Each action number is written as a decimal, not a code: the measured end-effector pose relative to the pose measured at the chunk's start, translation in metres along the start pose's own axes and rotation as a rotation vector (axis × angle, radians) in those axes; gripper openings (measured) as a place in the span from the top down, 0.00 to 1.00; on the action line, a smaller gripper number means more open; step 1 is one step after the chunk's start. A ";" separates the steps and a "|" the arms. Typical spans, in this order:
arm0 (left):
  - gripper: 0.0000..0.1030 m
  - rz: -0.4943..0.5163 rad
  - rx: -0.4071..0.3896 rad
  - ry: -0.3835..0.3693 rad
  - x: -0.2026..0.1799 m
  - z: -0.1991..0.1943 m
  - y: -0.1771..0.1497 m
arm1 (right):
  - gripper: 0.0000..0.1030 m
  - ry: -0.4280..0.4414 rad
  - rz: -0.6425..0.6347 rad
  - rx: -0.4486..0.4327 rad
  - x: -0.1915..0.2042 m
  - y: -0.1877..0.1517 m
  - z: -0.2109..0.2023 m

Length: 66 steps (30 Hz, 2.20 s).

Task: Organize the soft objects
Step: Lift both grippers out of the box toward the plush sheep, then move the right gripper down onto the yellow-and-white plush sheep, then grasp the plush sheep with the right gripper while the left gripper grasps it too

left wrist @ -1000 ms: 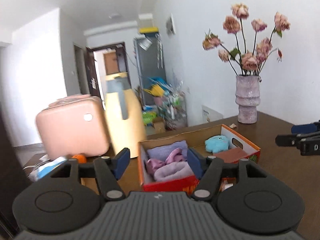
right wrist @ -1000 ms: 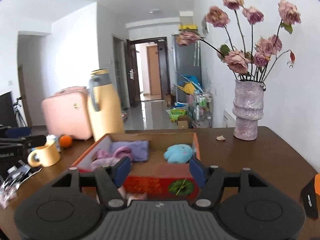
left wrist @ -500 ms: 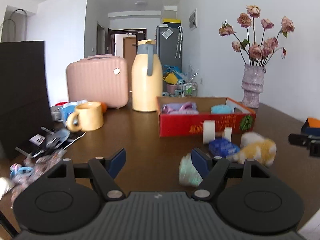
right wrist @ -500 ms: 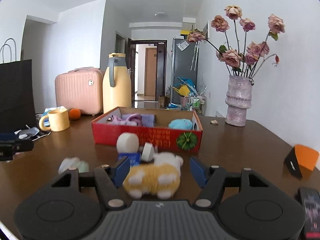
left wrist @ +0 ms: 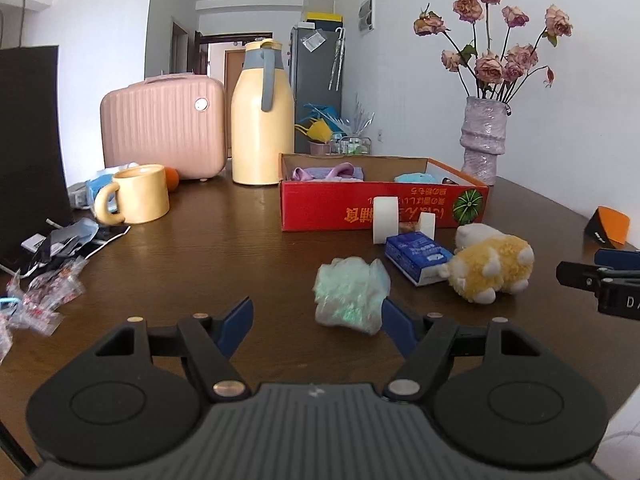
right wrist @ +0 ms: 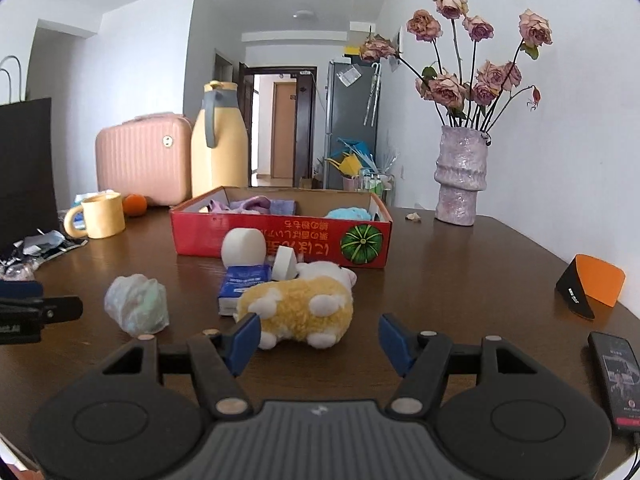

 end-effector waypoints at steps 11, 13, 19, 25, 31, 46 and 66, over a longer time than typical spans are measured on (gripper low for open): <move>0.33 0.021 0.017 -0.020 -0.004 0.048 0.021 | 0.66 0.087 -0.054 0.018 0.041 0.020 0.040; 0.33 0.027 0.032 -0.008 -0.002 0.053 0.020 | 0.66 0.072 -0.050 0.004 0.039 0.026 0.049; 0.33 0.022 0.005 -0.075 -0.019 0.051 0.036 | 0.59 0.047 0.073 0.111 0.004 0.029 0.098; 0.34 0.048 0.022 -0.141 -0.052 0.068 0.042 | 0.44 0.152 0.226 0.234 -0.004 0.024 0.128; 0.34 0.047 0.067 -0.141 -0.066 0.073 0.032 | 0.49 0.278 0.294 0.273 0.003 0.009 0.120; 0.30 0.070 0.179 -0.269 -0.112 0.053 -0.007 | 0.51 0.249 0.341 0.258 -0.032 -0.019 0.052; 0.21 0.053 0.237 -0.403 -0.114 0.012 -0.021 | 0.52 0.229 0.173 0.210 -0.025 -0.014 0.040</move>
Point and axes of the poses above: each gripper's, at about its wrist camera, not at the fingertips, and z roughly the way its jaws point, x to its left, y to its top, the point moved 8 cm from there along z, roughly the way its jaws point, and after that the axes turned 13 degrees about -y, right-handed, at the moved point
